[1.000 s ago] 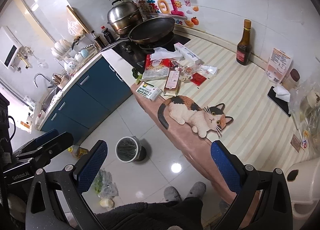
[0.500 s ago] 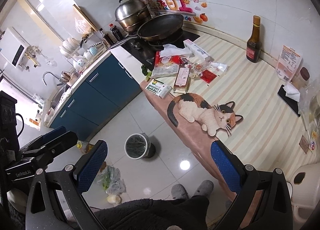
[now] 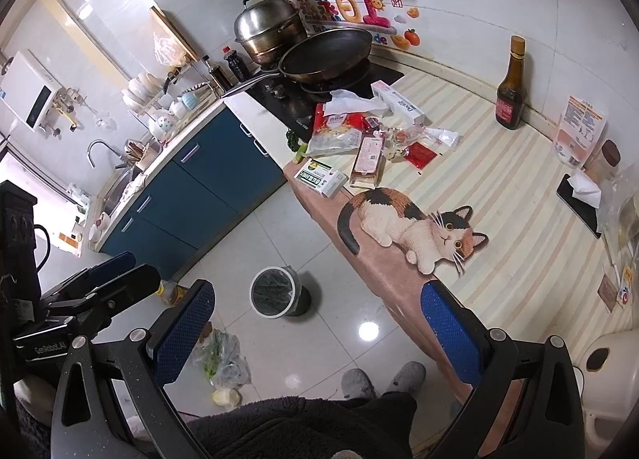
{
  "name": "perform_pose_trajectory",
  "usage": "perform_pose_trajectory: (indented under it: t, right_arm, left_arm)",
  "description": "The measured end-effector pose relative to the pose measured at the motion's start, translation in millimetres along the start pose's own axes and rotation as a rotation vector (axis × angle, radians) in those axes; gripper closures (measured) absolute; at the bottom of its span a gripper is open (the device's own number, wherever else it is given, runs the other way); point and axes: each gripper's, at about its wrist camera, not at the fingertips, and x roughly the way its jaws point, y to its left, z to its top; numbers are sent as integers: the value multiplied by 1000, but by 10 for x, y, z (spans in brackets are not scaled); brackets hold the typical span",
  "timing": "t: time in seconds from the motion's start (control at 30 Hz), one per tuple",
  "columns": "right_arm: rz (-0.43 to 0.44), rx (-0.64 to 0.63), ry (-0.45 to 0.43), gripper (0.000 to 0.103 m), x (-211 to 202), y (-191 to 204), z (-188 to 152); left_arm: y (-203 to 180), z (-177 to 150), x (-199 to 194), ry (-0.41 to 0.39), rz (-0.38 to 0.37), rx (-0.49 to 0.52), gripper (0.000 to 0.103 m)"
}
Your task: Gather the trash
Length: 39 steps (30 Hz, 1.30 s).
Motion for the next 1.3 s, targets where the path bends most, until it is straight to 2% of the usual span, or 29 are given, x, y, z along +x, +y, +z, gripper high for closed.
perform_pose_trajectory:
  t: [1.13,1.23,1.3]
  right_arm:
    - [-1,1,-19,0,2,115,25]
    - [-17,10,-27,0,-12,110,-6]
    - [-49,23,-34,0,16,106,-13]
  left_arm:
    - [8,-14,-71,-11,-25,16,0]
    - [27,35,-55,-22,5,17,0]
    - [64,101,-13,-55,93,28,0]
